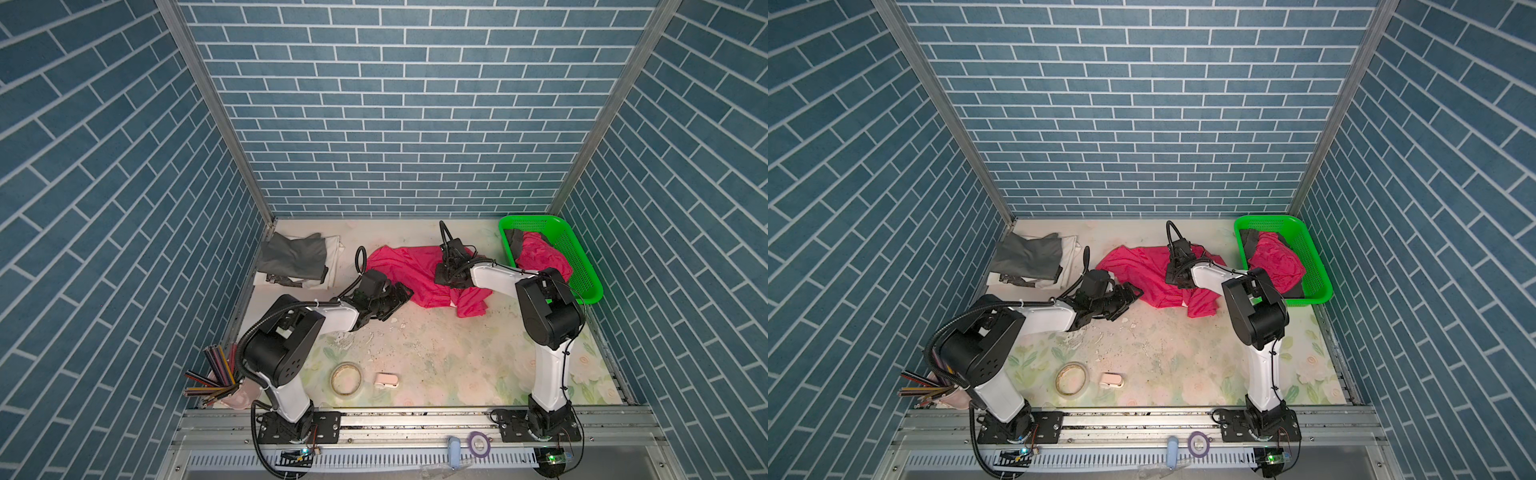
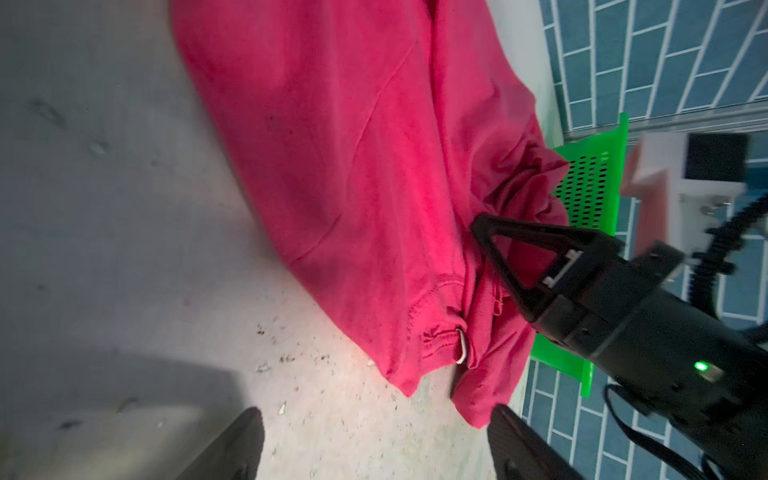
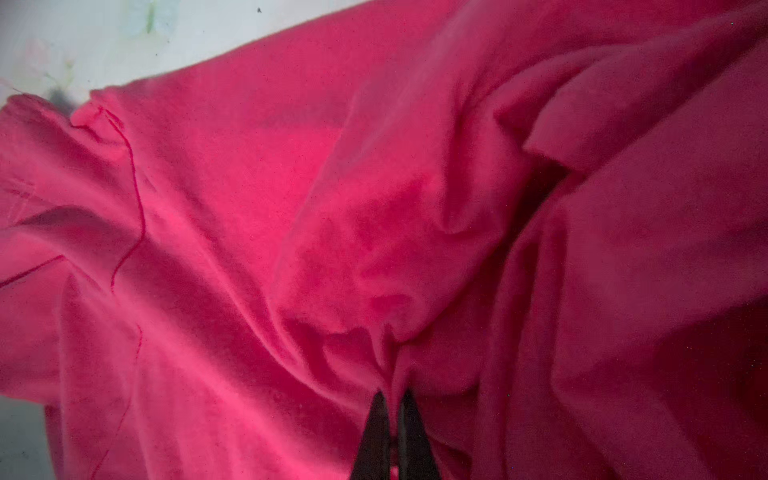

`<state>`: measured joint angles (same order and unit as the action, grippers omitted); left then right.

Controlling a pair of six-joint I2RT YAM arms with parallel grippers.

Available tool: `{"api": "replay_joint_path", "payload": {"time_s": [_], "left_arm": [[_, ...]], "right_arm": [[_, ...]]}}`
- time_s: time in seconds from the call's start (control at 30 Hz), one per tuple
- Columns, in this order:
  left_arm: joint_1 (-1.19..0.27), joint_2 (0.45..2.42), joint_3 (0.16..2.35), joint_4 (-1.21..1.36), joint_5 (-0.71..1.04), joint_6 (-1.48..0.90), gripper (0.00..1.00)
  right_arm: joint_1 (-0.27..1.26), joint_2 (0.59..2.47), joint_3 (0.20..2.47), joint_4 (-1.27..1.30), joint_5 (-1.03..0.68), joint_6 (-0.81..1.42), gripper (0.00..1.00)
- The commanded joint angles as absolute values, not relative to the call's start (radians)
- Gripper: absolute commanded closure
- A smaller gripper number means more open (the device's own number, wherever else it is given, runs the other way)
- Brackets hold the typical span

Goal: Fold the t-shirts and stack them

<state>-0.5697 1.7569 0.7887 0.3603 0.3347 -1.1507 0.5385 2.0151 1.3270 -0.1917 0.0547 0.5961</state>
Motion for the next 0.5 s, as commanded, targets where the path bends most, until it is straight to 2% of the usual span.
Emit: {"api": "replay_joint_path", "payload": {"time_s": [0.0, 0.13, 0.3, 0.47], "left_arm": [[-0.584, 1.798, 0.816, 0.344, 0.317, -1.233, 0.14], [-0.61, 1.83, 0.844, 0.352, 0.287, -1.269, 0.15], [-0.634, 1.897, 0.893, 0.347, 0.287, -1.295, 0.32], [-0.646, 1.953, 0.933, 0.28, 0.209, -1.244, 0.38]], "right_arm": [[0.538, 1.948, 1.354, -0.16, 0.05, 0.565, 1.0], [0.524, 1.937, 1.367, -0.153, 0.021, 0.558, 1.0], [0.51, 1.947, 1.374, -0.155, -0.002, 0.557, 1.0], [0.492, 1.925, 1.359, -0.127, -0.03, 0.56, 1.0]]}}
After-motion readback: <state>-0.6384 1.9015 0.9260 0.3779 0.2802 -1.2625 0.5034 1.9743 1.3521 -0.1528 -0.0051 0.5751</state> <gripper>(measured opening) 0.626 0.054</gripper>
